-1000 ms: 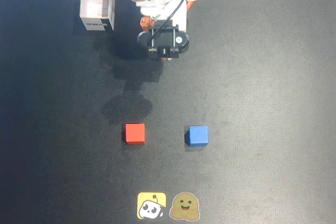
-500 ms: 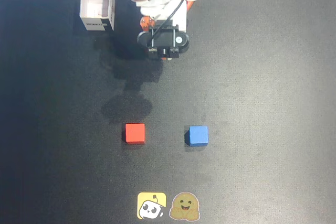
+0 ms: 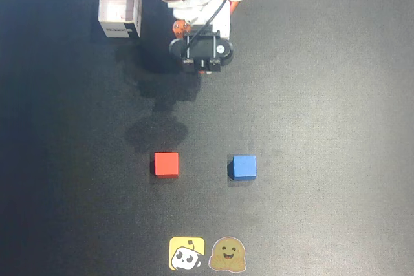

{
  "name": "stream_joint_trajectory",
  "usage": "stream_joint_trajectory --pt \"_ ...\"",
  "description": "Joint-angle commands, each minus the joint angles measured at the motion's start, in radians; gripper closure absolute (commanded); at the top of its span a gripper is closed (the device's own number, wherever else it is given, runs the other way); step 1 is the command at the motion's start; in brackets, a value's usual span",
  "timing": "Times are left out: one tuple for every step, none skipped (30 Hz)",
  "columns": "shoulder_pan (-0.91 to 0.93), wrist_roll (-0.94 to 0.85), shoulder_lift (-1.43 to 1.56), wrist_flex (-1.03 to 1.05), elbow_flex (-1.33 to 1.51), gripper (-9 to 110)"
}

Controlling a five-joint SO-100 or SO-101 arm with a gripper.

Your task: Put the red cube on top of the blue cube.

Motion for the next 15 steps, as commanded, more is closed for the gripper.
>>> stream_joint_trajectory --pt "0.008 0.006 0.008 0.003 -0.003 101" --pt "0.008 0.006 0.008 0.003 -0.003 101" --pt "0.008 0.006 0.008 0.003 -0.003 101" --pt "0.008 0.006 0.008 0.003 -0.003 101" --pt "0.008 0.006 0.008 0.003 -0.003 101" --pt "0.008 0.006 0.008 0.003 -0.003 101" --pt "0.006 0.006 0.008 0.002 -0.003 101" --pt "0.006 0.006 0.008 0.0 -0.003 101" --pt "0.006 0.006 0.008 -0.002 -0.003 101" --pt "0.005 0.006 0.008 -0.003 -0.003 101" --pt "0.005 0.006 0.008 -0.003 -0.003 101" --pt "0.003 0.006 0.008 -0.008 -0.003 101" --pt "0.003 0.006 0.008 -0.012 -0.003 101" --pt "0.002 0.008 0.008 -0.017 -0.003 100" --pt "0.0 0.008 0.008 -0.021 -0.003 100"
